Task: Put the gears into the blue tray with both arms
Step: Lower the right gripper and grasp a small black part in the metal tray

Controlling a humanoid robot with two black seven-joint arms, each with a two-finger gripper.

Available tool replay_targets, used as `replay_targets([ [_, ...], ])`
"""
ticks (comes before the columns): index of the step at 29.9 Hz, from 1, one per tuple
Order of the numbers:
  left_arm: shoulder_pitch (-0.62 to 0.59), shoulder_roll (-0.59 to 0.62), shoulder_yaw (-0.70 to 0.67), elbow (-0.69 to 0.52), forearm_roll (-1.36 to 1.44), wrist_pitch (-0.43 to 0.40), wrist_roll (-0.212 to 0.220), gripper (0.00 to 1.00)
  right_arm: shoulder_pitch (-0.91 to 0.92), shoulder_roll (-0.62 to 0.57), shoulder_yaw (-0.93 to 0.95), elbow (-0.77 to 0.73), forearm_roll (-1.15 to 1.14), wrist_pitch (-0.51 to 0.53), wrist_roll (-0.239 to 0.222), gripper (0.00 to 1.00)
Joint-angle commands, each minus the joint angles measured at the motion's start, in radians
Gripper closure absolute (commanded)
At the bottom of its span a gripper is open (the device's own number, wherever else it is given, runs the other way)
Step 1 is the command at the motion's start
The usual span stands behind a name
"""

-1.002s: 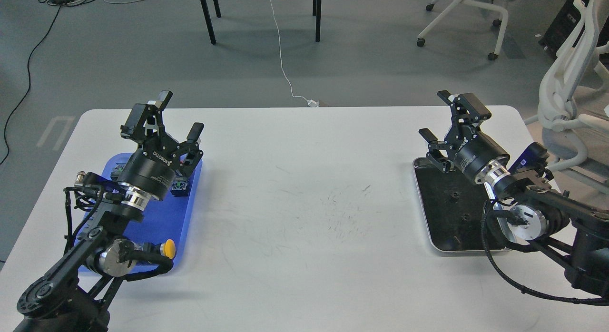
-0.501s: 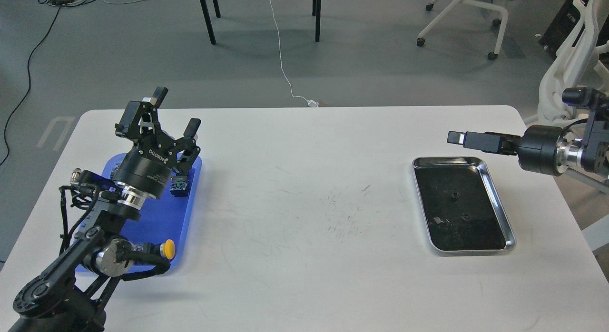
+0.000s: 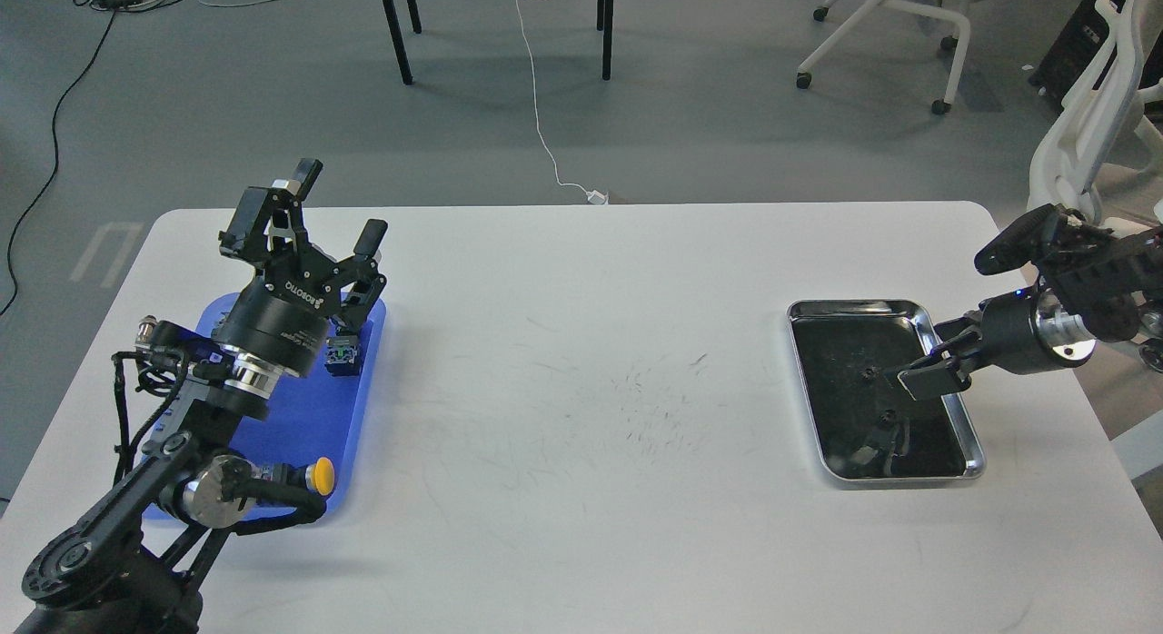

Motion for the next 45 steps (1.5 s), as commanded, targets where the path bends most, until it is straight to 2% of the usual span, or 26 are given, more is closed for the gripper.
replay_targets([
  [1, 0.001, -0.002, 0.0, 0.0, 0.0, 0.0, 0.0, 0.02, -0.004, 0.06, -0.033, -0.061, 0.005, -0.015, 0.0, 0.17],
  [3, 0.001, -0.004, 0.0, -0.002, 0.0, 0.0, 0.0, 0.02, -0.006, 0.092, -0.038, -0.09, 0.006, -0.041, 0.0, 0.25],
  [6, 0.002, -0.005, 0.001, -0.008, 0.0, 0.0, 0.0, 0.02, -0.012, 0.132, -0.047, -0.122, 0.011, -0.046, 0.0, 0.32],
  [11, 0.009, -0.002, 0.0, -0.009, 0.0, 0.0, 0.0, 0.02, -0.021, 0.187, -0.097, -0.176, 0.012, -0.053, 0.0, 0.34],
  [31, 0.013, -0.008, 0.001, -0.017, 0.001, 0.0, 0.0, 0.02, -0.063, 0.213, -0.107, -0.198, 0.012, -0.069, 0.0, 0.41],
  [36, 0.013, -0.007, 0.001, -0.017, 0.001, 0.0, 0.002, 0.02, -0.076, 0.224, -0.107, -0.204, 0.012, -0.069, 0.0, 0.47],
  [42, 0.021, -0.002, 0.001, -0.017, 0.001, 0.0, 0.002, 0.02, -0.078, 0.225, -0.107, -0.208, 0.012, -0.069, 0.0, 0.68],
  [44, 0.024, -0.002, 0.001, -0.017, 0.001, 0.0, 0.002, 0.02, -0.08, 0.227, -0.107, -0.208, 0.012, -0.069, 0.0, 0.7],
  [45, 0.024, -0.004, 0.001, -0.017, 0.001, 0.0, 0.002, 0.02, -0.081, 0.227, -0.105, -0.208, 0.012, -0.069, 0.0, 0.75],
])
